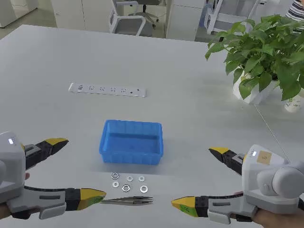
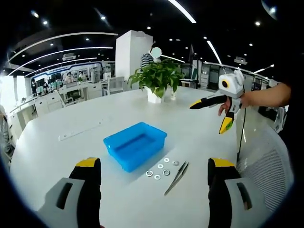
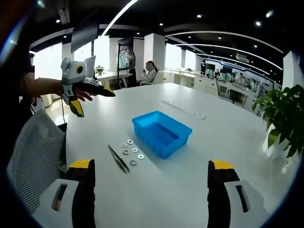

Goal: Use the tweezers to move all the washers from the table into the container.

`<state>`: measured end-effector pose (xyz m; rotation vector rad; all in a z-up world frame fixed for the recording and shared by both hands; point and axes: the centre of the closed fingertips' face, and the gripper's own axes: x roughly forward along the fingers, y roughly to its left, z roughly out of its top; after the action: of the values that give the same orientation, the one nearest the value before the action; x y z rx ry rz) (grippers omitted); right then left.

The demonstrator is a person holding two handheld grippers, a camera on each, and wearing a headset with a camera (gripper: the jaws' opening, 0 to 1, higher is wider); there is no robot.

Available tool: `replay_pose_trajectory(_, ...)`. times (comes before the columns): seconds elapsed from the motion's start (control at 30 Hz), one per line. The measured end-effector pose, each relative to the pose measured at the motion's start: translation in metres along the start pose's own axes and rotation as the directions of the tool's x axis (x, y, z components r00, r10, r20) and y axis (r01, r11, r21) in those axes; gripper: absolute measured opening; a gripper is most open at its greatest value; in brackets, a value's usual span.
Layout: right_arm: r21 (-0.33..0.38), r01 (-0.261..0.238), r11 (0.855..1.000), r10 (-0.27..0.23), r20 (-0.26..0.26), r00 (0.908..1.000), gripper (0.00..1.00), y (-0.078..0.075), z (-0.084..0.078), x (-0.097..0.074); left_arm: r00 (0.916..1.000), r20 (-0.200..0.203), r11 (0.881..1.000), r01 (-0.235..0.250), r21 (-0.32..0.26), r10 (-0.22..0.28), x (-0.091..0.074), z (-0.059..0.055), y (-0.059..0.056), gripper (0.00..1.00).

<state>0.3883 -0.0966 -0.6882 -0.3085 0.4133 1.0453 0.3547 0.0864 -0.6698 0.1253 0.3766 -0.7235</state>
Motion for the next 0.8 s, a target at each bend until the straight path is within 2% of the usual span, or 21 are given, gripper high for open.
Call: replay_pose_trajectory(0.8,-0.009,0.004,1.000,-0.004,0.003,1.0000,1.00,-0.0025,0.0014,-0.0002,1.0000,0.008,1.000,0.004,0.006,-0.004,0.0003,0.0024,-0.0011,0.99)
